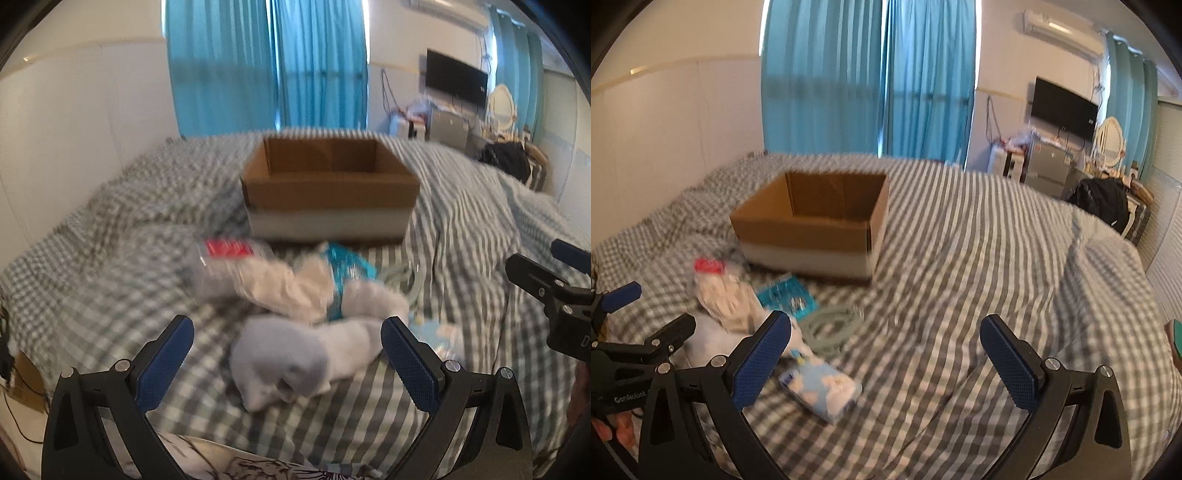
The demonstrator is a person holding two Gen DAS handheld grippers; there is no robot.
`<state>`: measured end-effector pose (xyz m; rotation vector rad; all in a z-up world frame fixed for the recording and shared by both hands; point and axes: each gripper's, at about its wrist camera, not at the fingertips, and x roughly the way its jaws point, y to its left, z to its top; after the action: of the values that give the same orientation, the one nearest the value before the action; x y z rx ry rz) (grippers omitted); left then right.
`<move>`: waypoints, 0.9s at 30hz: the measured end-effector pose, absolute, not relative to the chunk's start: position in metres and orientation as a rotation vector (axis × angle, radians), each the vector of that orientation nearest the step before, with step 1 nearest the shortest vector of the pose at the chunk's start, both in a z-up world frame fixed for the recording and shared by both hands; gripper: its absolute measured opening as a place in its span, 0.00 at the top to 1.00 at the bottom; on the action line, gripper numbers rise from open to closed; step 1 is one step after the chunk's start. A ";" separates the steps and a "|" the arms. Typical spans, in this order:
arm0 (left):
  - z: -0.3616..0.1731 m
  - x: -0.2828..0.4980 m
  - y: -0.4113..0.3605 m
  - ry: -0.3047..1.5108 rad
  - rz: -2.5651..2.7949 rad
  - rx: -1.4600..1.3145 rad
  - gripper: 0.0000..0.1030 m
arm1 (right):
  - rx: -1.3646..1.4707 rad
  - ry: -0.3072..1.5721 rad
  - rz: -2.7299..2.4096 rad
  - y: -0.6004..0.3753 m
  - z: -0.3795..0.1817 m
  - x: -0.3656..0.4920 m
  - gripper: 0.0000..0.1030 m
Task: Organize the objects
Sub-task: 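Grasp the white socks with the left tool while the right tool grasps the blue tissue pack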
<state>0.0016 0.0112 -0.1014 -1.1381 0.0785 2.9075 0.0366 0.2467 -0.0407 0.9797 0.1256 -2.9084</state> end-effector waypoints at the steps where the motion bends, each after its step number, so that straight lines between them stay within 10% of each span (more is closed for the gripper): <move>1: -0.110 -0.001 0.012 0.083 2.885 -1.170 0.00 | 1.013 0.135 -2.893 0.246 -0.049 0.033 0.00; 9: -0.149 -0.016 0.023 0.203 2.815 -1.276 0.07 | 1.169 0.150 -2.790 0.240 -0.095 0.020 0.00; 14: -0.147 -0.016 0.021 0.266 2.836 -1.250 0.38 | 1.205 0.129 -2.738 0.234 -0.108 0.016 0.00; 21: -0.138 -0.013 0.016 0.278 2.823 -1.228 0.50 | 1.276 0.170 -2.625 0.211 -0.130 0.008 0.00; 27: -0.126 0.000 0.008 0.258 2.834 -1.214 0.52 | 1.385 0.143 -2.541 0.201 -0.150 0.003 0.21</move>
<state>0.0002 0.0082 -0.1263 -1.2141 0.2575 2.8339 0.0027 0.2006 -0.1498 1.3846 0.1427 -2.5409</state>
